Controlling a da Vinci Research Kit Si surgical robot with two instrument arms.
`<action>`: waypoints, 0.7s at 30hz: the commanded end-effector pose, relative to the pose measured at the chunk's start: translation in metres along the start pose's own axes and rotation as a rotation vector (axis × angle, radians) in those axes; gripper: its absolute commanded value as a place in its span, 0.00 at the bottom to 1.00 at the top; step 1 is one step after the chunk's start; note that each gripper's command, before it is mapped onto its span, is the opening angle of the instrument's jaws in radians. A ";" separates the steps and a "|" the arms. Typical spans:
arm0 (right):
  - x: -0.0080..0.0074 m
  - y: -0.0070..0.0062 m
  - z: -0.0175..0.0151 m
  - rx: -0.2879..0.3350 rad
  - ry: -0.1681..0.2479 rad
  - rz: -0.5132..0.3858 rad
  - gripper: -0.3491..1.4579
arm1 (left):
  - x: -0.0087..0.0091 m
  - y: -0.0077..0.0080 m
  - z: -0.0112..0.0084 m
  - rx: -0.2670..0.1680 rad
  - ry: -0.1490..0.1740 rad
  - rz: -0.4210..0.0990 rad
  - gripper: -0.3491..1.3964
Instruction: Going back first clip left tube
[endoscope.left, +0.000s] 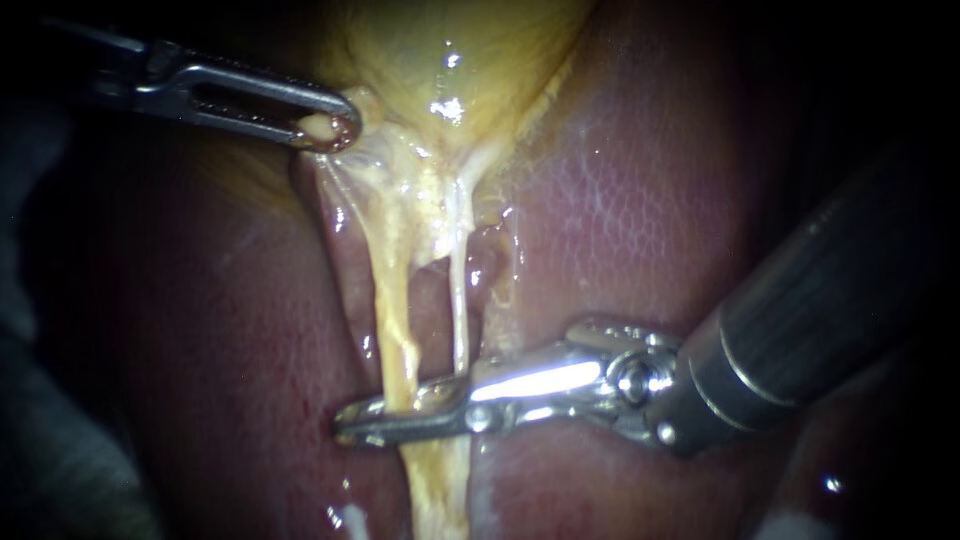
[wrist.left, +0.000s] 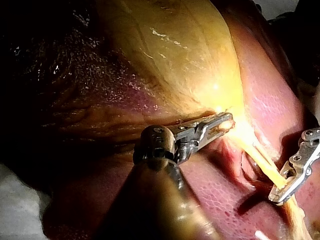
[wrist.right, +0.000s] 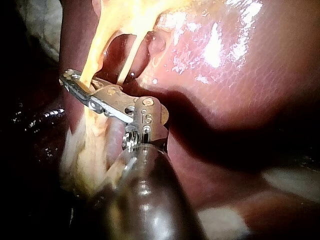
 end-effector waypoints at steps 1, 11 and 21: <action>0.0000 -0.0001 0.0002 -0.002 0.002 -0.025 0.10 | 0.0000 0.0000 0.0000 0.000 0.000 0.000 0.00; 0.0000 0.0012 0.0017 -0.193 -0.030 -0.334 0.47 | 0.0000 0.0000 0.0000 0.000 0.000 0.001 0.00; -0.0001 0.0017 -0.0008 -0.260 -0.034 -0.451 0.47 | -0.0001 -0.0001 -0.0001 -0.001 0.000 0.001 0.00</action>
